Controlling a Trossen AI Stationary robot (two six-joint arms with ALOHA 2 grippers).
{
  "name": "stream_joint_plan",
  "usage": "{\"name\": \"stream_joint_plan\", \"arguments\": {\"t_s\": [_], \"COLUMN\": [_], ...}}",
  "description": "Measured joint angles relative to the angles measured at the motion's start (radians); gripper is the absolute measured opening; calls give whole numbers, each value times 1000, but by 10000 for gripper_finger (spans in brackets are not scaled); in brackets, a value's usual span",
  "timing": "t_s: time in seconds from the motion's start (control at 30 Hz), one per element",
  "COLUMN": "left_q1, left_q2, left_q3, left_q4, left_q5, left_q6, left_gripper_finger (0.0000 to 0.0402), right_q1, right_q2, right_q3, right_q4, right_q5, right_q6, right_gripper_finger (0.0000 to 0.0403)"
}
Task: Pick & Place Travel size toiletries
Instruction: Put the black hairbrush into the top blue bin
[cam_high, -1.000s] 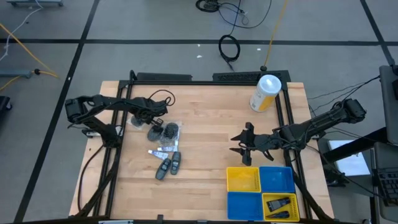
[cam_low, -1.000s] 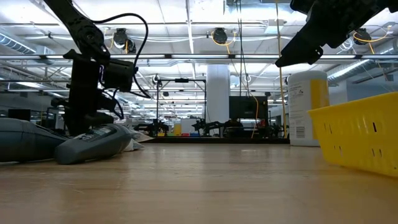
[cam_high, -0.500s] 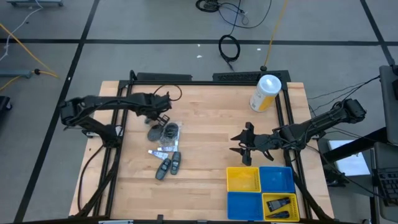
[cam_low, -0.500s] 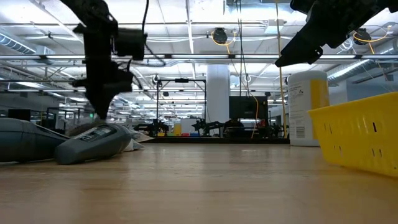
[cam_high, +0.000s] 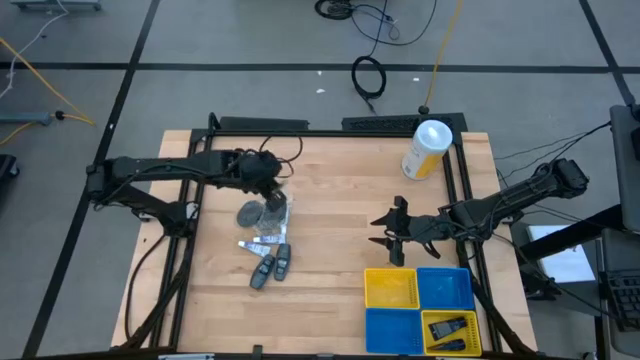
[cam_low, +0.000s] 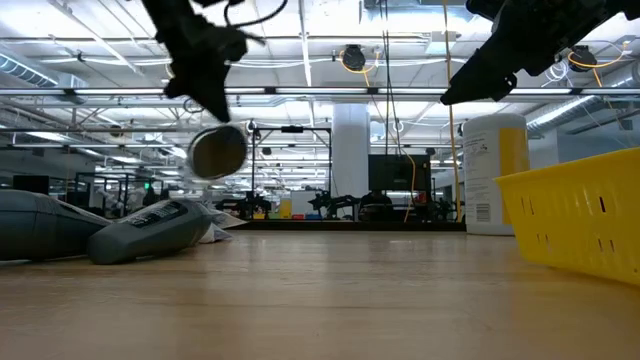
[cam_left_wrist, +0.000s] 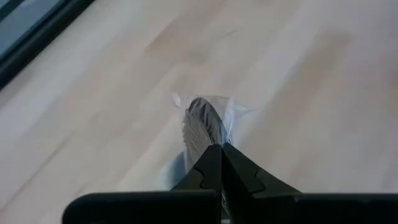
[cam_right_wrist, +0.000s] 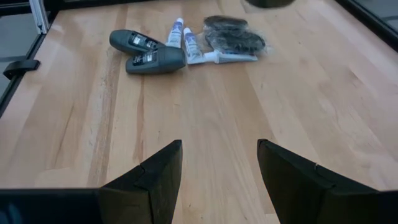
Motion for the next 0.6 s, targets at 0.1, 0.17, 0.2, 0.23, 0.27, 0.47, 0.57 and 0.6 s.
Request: {"name": "stream_joint_plan", "arguments": {"t_s": [0.1, 0.17, 0.2, 0.23, 0.27, 0.47, 0.57, 0.6], "left_q1": [-42, -67, -80, -92, -103, -171, -204, -213], "left_q2": [1, 1, 1, 1, 1, 1, 11, 15], "left_q3": [6, 7, 7, 7, 7, 7, 7, 7], "left_q4": [84, 153, 177, 202, 229, 370, 450, 469], "left_q5": [62, 108, 125, 141, 152, 203, 219, 224], "left_q6": [29, 54, 63, 70, 75, 116, 133, 135], "left_gripper_finger": [0, 0, 0, 0, 0, 0, 0, 0], "right_q1": [0, 0, 0, 0, 0, 0, -2, -2], "right_q2": [0, 0, 0, 0, 0, 0, 0, 0], "right_q3": [0, 0, 0, 0, 0, 0, 0, 0], "right_q4": [34, 58, 66, 79, 94, 179, 215, 227], "right_q5": [0, 0, 0, 0, 0, 0, -1, 0], "right_q6": [-29, -51, -62, -75, -85, -149, -178, -187], "right_gripper_finger": [201, 201, 201, 201, 201, 201, 201, 201]}}
